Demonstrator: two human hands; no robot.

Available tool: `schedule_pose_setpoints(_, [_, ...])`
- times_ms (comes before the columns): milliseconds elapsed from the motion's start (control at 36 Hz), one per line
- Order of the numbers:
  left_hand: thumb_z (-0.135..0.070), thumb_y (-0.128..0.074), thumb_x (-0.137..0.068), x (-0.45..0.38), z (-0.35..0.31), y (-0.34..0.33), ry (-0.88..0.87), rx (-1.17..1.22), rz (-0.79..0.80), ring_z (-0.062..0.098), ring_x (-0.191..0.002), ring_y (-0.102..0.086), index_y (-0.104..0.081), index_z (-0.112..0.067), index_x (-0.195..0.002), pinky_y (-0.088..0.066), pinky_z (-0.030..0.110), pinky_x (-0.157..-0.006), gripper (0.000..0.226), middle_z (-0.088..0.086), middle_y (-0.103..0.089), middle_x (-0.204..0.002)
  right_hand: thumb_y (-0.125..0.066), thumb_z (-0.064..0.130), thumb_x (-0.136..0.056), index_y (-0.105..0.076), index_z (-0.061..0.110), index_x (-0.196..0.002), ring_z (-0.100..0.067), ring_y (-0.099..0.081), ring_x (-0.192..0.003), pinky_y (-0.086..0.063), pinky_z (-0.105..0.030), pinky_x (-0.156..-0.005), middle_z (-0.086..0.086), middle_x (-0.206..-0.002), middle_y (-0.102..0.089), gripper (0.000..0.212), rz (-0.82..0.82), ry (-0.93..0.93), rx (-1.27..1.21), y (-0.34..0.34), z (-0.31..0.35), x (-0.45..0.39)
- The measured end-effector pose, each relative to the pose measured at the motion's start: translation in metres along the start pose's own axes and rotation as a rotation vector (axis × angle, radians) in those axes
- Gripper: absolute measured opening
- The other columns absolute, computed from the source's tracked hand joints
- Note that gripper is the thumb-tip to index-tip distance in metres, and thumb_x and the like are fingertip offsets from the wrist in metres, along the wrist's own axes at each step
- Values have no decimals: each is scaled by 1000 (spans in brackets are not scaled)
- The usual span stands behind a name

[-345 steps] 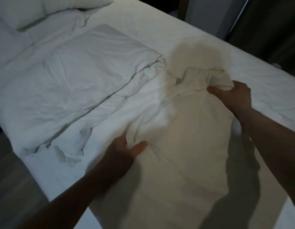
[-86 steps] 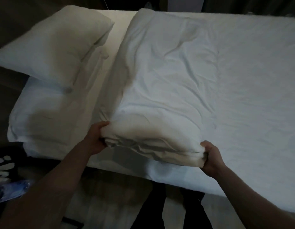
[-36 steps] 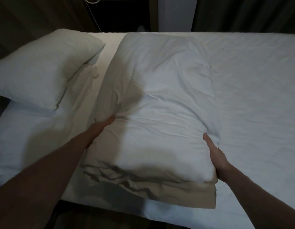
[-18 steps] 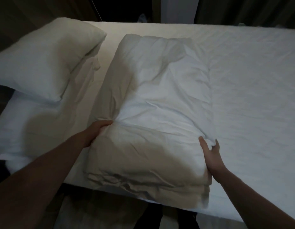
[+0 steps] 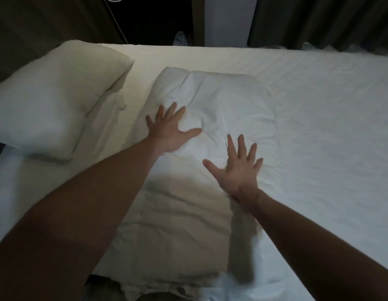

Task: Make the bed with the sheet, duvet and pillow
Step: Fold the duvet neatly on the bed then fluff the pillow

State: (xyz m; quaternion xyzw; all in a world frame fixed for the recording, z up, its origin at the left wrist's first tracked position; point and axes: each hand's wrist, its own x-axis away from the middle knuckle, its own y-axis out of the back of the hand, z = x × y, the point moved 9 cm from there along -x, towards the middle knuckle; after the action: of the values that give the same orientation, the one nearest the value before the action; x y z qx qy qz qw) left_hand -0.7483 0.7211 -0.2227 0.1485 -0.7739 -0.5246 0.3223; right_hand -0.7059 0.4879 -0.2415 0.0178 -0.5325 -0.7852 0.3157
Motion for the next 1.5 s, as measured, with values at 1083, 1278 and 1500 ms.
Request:
schedule_pose_setpoints(1083, [-83, -35, -81, -72, 15, 14, 14, -31, -298, 21, -144, -25, -29, -33, -150, -6, 56, -119, 86, -4, -31, -156, -46, 79, -78, -15, 38, -155, -29, 4, -152, -2, -57, -120, 2, -165, -3, 93, -202, 188, -69, 82, -10, -164])
schedule_pose_setpoints(1278, [-90, -30, -76, -154, -8, -7, 116, 43, -5, 25, -151, 10, 0, -46, -154, 9, 62, -115, 95, -15, 6, -164, -33, 95, -68, 7, 41, -154, -35, 11, -151, 6, -67, -115, 4, -166, 6, 109, 100, 85, 158, 24, -16, -229])
schedule_pose_setpoints(1500, [-94, -36, -69, -173, 54, -82, 250, 155, 23, 26, -151, 3, -12, -45, -153, -1, 63, -116, 100, -17, -6, -163, -21, 99, -67, 2, 41, -154, -31, 5, -152, 6, -65, -116, 6, -165, -5, 107, 44, 89, 190, -30, -34, -246])
